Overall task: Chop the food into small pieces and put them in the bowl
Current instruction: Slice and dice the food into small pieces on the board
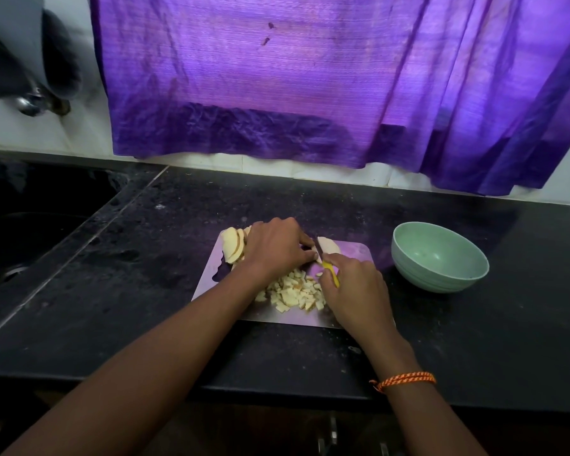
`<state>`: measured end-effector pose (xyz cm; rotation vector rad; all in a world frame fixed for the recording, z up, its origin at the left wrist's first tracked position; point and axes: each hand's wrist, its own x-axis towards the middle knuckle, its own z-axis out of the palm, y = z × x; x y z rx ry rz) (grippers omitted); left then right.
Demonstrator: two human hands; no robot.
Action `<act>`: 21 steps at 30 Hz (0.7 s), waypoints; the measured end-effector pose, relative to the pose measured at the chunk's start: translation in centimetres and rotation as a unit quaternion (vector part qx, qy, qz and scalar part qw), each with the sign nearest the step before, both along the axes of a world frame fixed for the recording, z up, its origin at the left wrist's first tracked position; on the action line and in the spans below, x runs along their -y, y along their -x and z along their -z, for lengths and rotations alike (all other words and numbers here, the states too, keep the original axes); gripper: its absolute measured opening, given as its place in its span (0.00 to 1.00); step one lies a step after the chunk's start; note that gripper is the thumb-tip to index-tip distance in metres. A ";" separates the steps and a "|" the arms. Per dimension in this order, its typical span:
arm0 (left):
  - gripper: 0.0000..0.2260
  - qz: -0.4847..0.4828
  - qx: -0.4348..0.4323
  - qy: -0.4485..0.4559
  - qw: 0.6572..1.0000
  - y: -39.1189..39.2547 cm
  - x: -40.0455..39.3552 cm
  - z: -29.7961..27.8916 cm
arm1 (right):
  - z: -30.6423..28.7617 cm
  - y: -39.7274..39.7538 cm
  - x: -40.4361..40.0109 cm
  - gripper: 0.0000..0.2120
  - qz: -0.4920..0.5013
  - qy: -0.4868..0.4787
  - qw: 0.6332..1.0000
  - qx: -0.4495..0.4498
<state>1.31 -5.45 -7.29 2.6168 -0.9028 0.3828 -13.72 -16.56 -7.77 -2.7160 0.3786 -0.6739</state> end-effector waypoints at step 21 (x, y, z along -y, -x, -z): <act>0.14 -0.036 -0.015 -0.019 0.999 0.5 0.6 0.0 | 1.4 7.3 0.7 0.19 -0.011 -0.015 1.000 0.002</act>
